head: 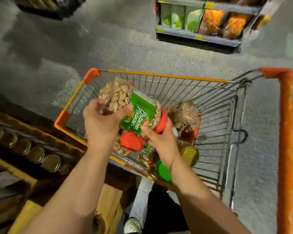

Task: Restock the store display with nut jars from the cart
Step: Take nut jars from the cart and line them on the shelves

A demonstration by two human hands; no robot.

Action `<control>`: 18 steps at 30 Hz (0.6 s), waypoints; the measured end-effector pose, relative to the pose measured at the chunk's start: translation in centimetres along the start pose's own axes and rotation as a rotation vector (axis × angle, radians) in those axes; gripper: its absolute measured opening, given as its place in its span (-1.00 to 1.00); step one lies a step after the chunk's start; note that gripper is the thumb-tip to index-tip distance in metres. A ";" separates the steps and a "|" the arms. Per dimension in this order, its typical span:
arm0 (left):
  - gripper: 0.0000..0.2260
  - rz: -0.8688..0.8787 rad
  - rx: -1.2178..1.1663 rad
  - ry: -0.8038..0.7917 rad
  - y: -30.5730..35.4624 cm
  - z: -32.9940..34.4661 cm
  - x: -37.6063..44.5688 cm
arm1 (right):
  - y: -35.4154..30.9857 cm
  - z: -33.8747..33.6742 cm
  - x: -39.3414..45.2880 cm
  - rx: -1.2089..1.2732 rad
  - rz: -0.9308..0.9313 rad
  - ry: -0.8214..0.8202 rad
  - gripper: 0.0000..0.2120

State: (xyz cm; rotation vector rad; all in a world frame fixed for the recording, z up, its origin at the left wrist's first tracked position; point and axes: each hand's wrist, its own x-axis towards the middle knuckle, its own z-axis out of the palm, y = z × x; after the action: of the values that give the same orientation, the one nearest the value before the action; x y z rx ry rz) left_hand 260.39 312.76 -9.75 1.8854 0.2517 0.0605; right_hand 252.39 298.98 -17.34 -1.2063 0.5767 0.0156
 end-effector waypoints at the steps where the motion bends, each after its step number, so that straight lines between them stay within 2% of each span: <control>1: -0.49 0.023 -0.029 0.029 0.3 -1.7 -1.1 | -0.2 0.9 -1.6 0.010 -0.025 -0.024 -0.14; 4: -0.58 0.048 -0.124 0.059 1.3 -6.3 -4.6 | -1.0 2.9 -5.5 -0.010 -0.109 -0.052 -0.24; 13: -0.37 -0.001 -0.369 0.053 3.6 -24.3 -17.4 | -3.3 10.6 -22.6 -0.142 -0.209 -0.205 0.00; 16: -0.69 -0.007 -0.337 0.001 4.4 -28.3 -20.8 | -3.7 11.9 -25.9 -0.135 -0.293 -0.258 0.02; 18: -0.75 -0.003 -0.285 0.013 5.1 -30.4 -23.0 | -4.1 12.5 -27.8 -0.160 -0.349 -0.301 0.05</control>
State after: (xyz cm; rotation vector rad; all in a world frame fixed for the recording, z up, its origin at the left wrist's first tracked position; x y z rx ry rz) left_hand 233.63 334.85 6.89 1.6014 0.2420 0.1012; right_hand 235.03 316.47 1.06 -1.4165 0.0989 -0.0528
